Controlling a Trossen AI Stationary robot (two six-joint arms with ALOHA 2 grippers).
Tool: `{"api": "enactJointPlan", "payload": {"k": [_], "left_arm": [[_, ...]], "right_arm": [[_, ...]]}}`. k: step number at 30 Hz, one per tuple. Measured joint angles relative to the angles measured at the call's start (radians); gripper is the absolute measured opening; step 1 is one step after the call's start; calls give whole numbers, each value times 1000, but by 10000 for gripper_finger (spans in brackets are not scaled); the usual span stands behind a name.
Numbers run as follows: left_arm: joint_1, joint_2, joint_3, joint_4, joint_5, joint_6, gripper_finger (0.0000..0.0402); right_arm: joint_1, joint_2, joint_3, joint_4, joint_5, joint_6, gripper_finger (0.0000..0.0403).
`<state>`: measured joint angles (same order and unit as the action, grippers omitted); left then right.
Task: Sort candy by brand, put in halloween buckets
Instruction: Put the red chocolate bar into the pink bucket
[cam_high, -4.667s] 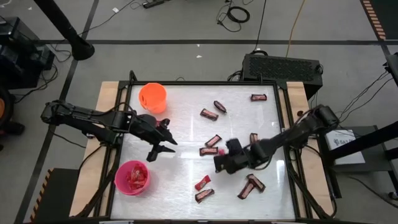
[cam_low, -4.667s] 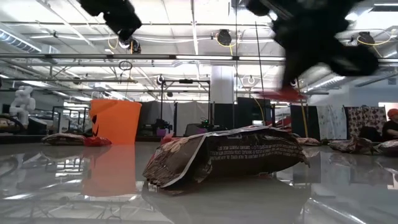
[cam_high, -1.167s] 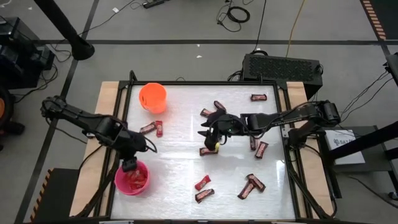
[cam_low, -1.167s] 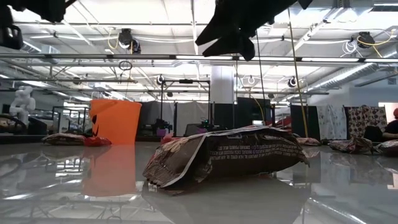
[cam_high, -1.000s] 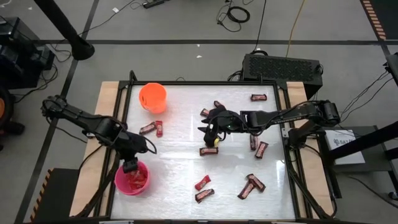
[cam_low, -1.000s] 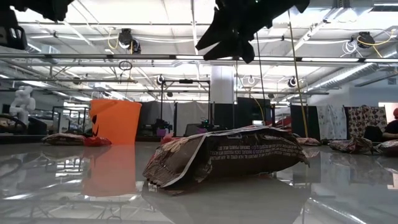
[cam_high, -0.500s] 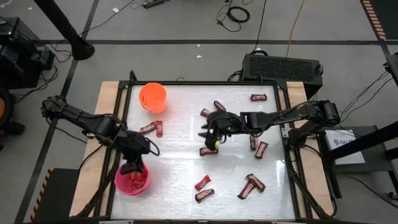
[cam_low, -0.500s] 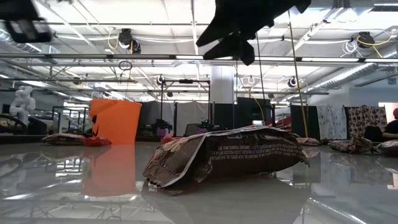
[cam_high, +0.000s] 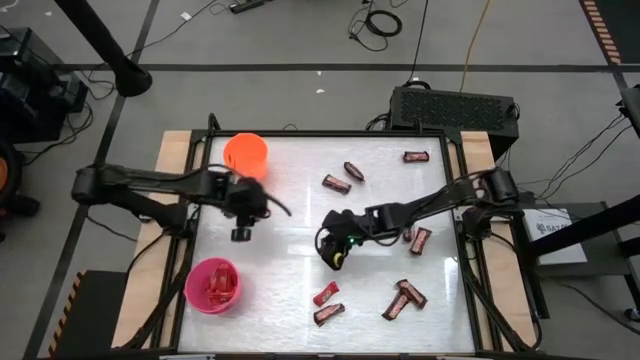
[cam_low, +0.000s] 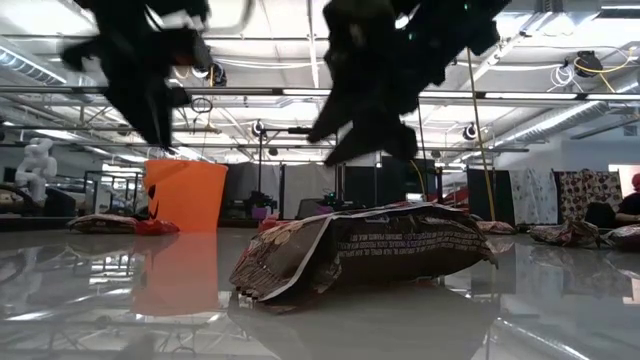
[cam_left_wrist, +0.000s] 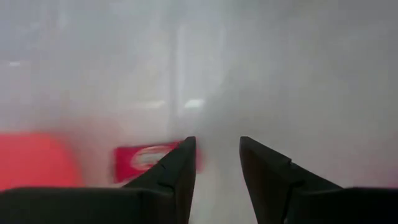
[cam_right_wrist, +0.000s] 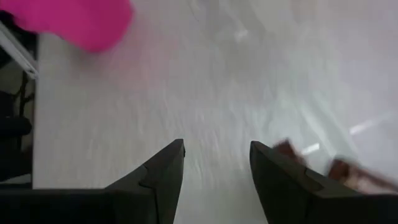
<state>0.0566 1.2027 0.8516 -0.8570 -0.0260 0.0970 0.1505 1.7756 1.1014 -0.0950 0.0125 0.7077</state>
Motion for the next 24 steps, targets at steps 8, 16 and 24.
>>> {"api": "enactJointPlan", "payload": {"k": [8, 16, 24], "left_arm": [[134, 256, 0, -48, 6, 181, 132], [133, 340, 0, -2, 22, 317, 132], [133, 397, 2, 42, 22, 330, 132]], "right_arm": [[20, 20, 0, 10, -108, 123, 176], [42, 19, 0, -14, -115, 171, 176], [42, 18, 0, -14, -115, 165, 176]]}}
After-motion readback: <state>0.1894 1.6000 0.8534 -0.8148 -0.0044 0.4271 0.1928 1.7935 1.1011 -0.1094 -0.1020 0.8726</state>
